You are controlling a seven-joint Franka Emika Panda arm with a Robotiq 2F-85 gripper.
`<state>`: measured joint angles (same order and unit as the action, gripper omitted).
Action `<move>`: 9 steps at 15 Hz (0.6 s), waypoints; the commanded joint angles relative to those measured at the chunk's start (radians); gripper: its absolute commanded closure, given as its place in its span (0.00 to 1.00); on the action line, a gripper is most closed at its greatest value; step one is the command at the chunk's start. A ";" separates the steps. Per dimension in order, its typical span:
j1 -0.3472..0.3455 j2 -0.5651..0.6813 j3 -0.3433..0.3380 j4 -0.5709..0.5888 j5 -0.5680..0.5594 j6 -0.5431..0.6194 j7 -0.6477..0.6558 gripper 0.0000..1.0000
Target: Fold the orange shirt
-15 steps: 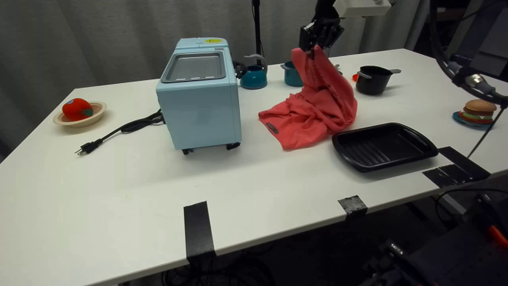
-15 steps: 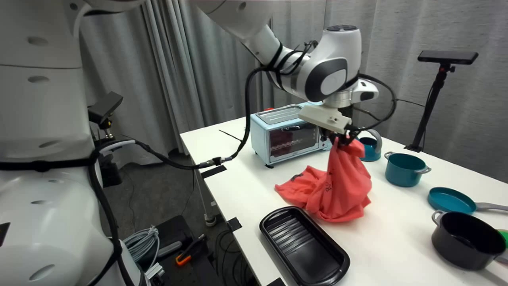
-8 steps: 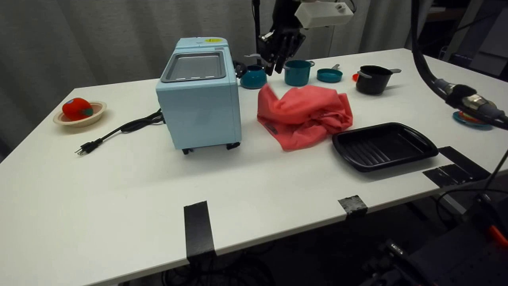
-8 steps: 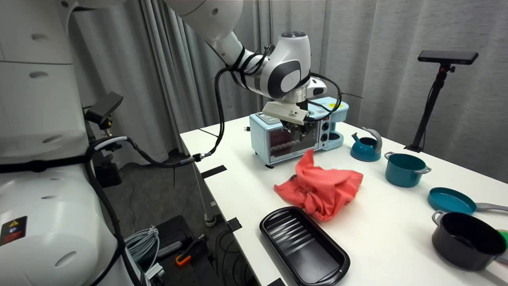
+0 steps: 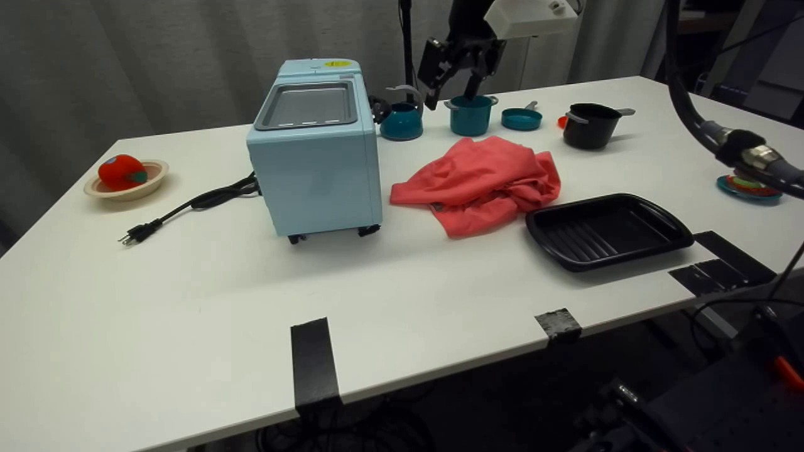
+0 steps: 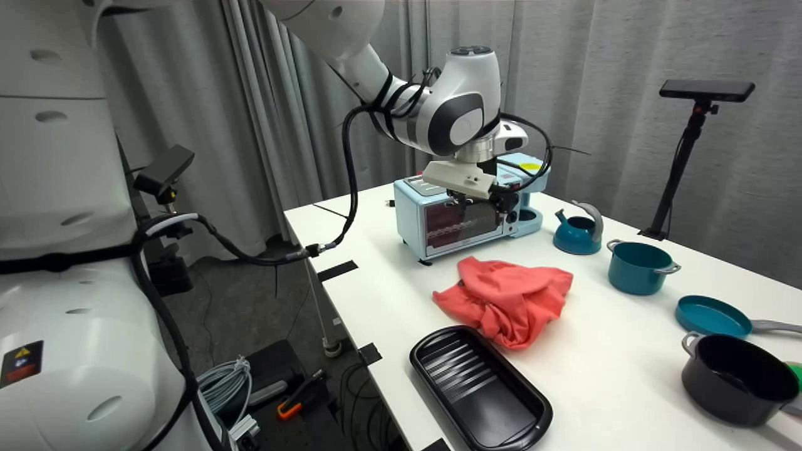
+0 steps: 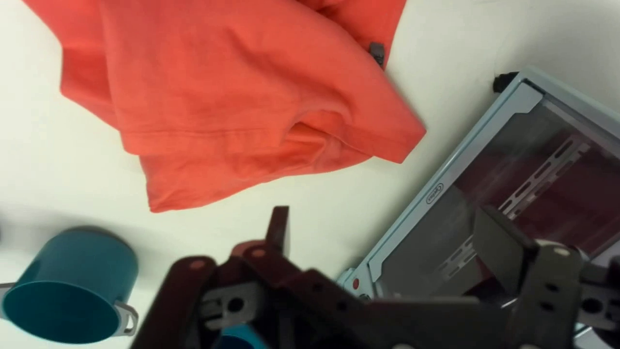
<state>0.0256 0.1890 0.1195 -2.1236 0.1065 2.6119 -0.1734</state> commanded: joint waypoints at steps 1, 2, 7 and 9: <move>-0.002 -0.106 -0.041 -0.082 -0.062 -0.002 0.005 0.00; -0.001 -0.132 -0.055 -0.102 -0.097 -0.002 0.014 0.00; -0.011 -0.286 -0.099 -0.244 -0.209 0.034 0.023 0.00; -0.014 -0.325 -0.106 -0.291 -0.219 0.078 0.032 0.00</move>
<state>0.0212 -0.0292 0.0209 -2.3027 -0.0719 2.6255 -0.1704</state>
